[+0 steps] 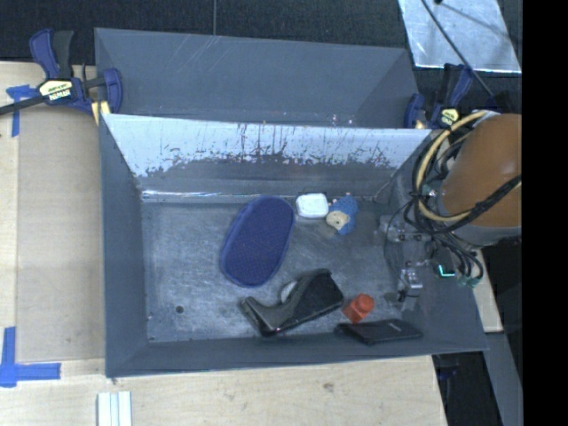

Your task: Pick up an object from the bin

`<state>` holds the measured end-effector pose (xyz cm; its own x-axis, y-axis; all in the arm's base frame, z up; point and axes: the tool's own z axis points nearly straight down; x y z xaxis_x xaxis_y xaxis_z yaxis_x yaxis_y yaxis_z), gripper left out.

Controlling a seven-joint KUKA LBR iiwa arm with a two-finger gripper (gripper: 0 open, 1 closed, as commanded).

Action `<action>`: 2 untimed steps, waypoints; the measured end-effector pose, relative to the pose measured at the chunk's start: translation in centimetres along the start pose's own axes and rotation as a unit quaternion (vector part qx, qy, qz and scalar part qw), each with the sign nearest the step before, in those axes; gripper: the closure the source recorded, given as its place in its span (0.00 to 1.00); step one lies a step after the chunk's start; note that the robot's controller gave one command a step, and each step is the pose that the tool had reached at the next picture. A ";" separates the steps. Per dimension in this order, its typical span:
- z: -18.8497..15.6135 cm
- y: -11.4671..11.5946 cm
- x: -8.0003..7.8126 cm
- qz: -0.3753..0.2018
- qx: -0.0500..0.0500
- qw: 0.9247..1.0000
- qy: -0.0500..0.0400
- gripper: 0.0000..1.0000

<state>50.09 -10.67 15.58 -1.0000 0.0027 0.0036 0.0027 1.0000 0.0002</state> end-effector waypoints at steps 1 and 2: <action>8.1 5.3 1.3 -0.013 0.003 1.000 -0.003 0.00; 7.8 5.5 1.0 -0.013 0.001 1.000 -0.008 1.00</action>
Offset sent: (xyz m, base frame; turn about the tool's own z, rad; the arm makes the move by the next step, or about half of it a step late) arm -0.0161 0.0564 -0.0858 -0.0251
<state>49.04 -5.16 7.81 -0.9996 -0.0237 -0.0131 -0.0237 0.9997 -0.0018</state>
